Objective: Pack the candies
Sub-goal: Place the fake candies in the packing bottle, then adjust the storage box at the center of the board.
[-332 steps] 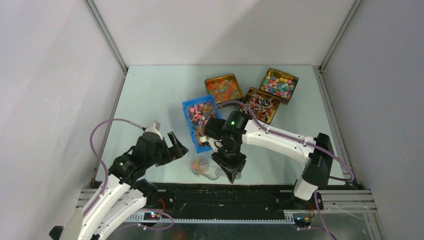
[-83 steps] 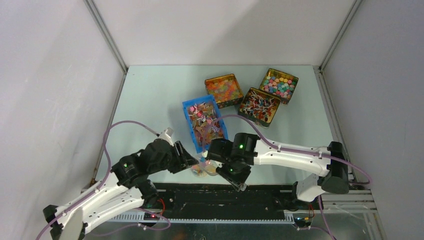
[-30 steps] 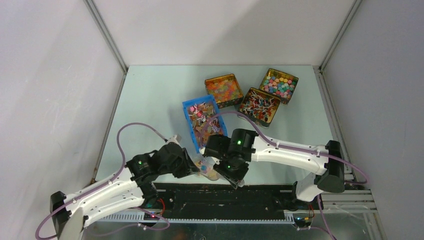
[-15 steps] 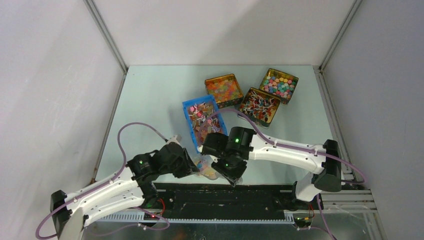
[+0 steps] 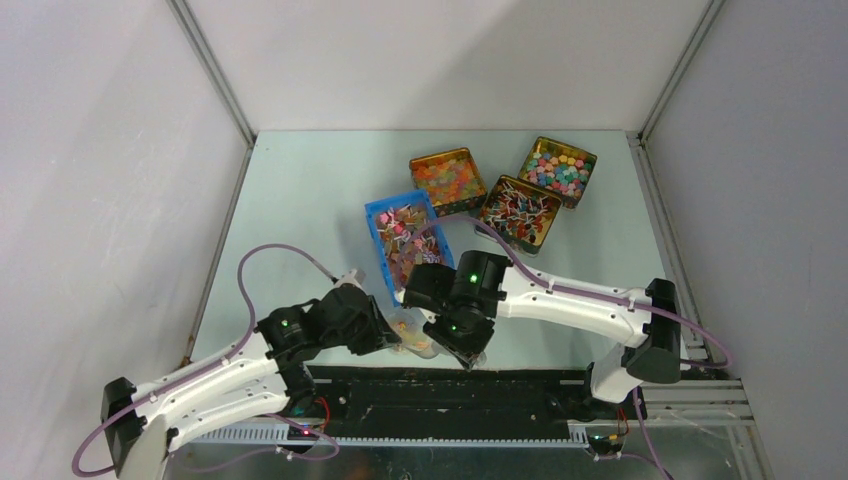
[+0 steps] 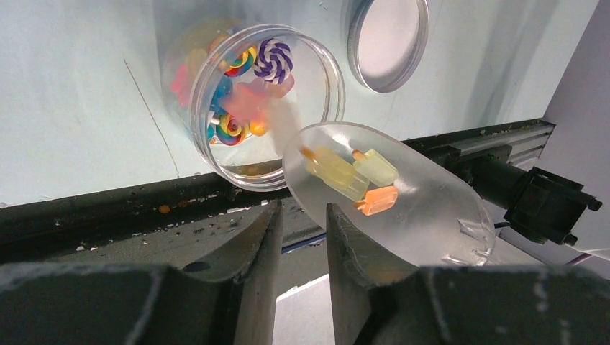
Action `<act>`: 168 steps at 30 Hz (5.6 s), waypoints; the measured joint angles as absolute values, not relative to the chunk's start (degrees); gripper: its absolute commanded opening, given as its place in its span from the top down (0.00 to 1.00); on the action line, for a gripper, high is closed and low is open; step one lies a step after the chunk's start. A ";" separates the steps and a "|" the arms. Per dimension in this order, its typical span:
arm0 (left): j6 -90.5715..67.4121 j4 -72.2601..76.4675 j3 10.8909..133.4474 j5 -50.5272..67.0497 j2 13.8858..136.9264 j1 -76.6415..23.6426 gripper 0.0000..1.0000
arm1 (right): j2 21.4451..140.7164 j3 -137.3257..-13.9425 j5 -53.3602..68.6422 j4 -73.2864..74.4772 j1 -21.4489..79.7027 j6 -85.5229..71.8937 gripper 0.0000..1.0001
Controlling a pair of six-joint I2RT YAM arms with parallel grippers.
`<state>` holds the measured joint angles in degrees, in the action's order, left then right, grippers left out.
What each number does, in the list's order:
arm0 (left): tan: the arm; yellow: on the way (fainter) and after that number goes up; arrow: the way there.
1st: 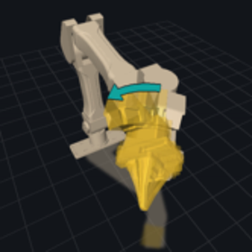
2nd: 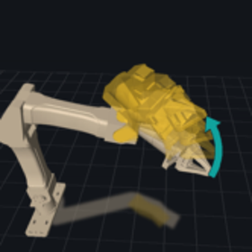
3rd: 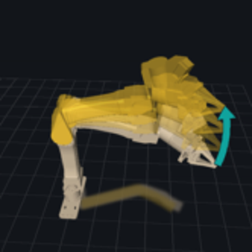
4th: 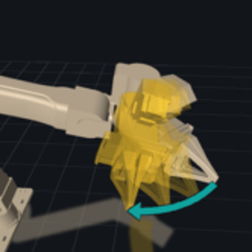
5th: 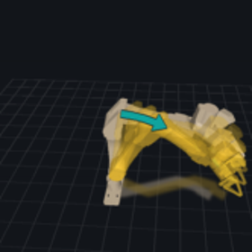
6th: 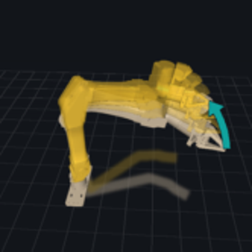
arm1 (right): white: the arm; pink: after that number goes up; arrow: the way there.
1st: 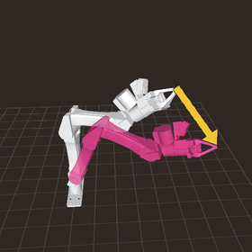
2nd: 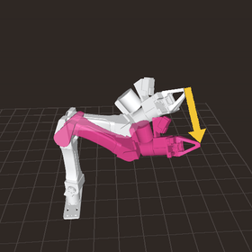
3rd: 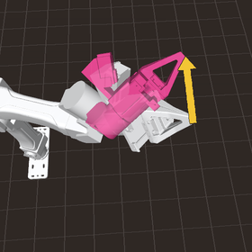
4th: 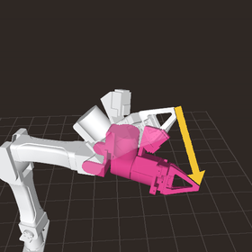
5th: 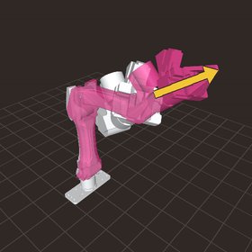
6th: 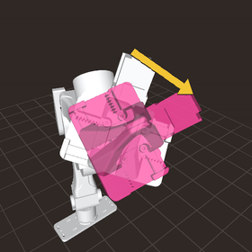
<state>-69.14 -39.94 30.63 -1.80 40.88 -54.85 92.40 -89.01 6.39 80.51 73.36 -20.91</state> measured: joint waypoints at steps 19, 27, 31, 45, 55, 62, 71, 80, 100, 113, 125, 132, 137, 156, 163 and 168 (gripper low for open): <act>-69.06 -40.03 30.63 -1.83 41.06 -54.85 0.66 | 92.77 -89.32 6.26 80.97 73.36 -20.27 1.00; -69.04 -40.01 30.65 -1.80 41.43 -54.85 0.68 | 92.77 -89.32 6.24 81.14 73.36 -20.10 1.00; -69.01 -39.99 30.65 -1.80 41.63 -54.85 0.69 | 92.84 -89.62 6.24 81.36 73.36 -20.10 1.00; -69.04 -40.01 30.63 -1.93 41.58 -54.85 0.69 | 92.88 -90.61 5.76 81.56 73.36 -20.10 1.00; -69.06 -40.03 30.63 -1.98 41.58 -54.85 0.69 | 93.54 -91.46 5.54 81.56 73.32 -20.10 1.00; -69.06 -40.05 30.65 -2.00 41.56 -54.85 0.69 | 94.56 -92.95 4.97 81.78 73.32 -20.08 1.00; -69.06 -40.05 30.63 -2.00 41.58 -54.85 0.70 | 95.55 -95.24 3.92 82.15 73.30 -20.01 1.00; -69.21 -40.03 30.63 -2.04 41.28 -54.85 0.60 | 95.79 -95.26 3.55 82.19 73.30 -19.92 1.00; -68.75 -22.39 26.74 13.41 38.59 -35.48 0.34 | 87.55 -87.90 3.88 76.84 66.17 -20.58 1.00; -60.97 -19.73 32.93 27.83 47.79 -14.52 0.34 | 82.26 -83.77 4.75 75.24 55.11 -19.66 1.00; -43.86 -37.23 51.37 20.01 62.50 -11.33 0.44 | 83.57 -84.55 4.71 74.56 51.99 -17.41 1.00; -42.44 -38.57 52.64 16.49 70.54 -15.94 0.47 | 88.20 -87.88 4.71 74.89 51.99 -16.05 1.00; -42.50 -37.15 52.64 15.31 75.35 -18.74 0.54 | 92.18 -92.55 4.01 75.66 51.99 -15.81 1.00; -45.87 -34.65 55.48 9.28 79.96 -27.75 0.91 | 97.49 -96.51 1.13 78.50 53.32 -15.62 1.00; -48.03 -33.01 55.22 8.32 80.18 -30.46 0.91 | 97.51 -98.65 -0.67 79.57 53.78 -15.57 1.00; -48.03 -32.14 54.63 8.12 79.75 -30.70 0.92 | 97.51 -98.65 -1.96 80.77 53.89 -15.38 1.00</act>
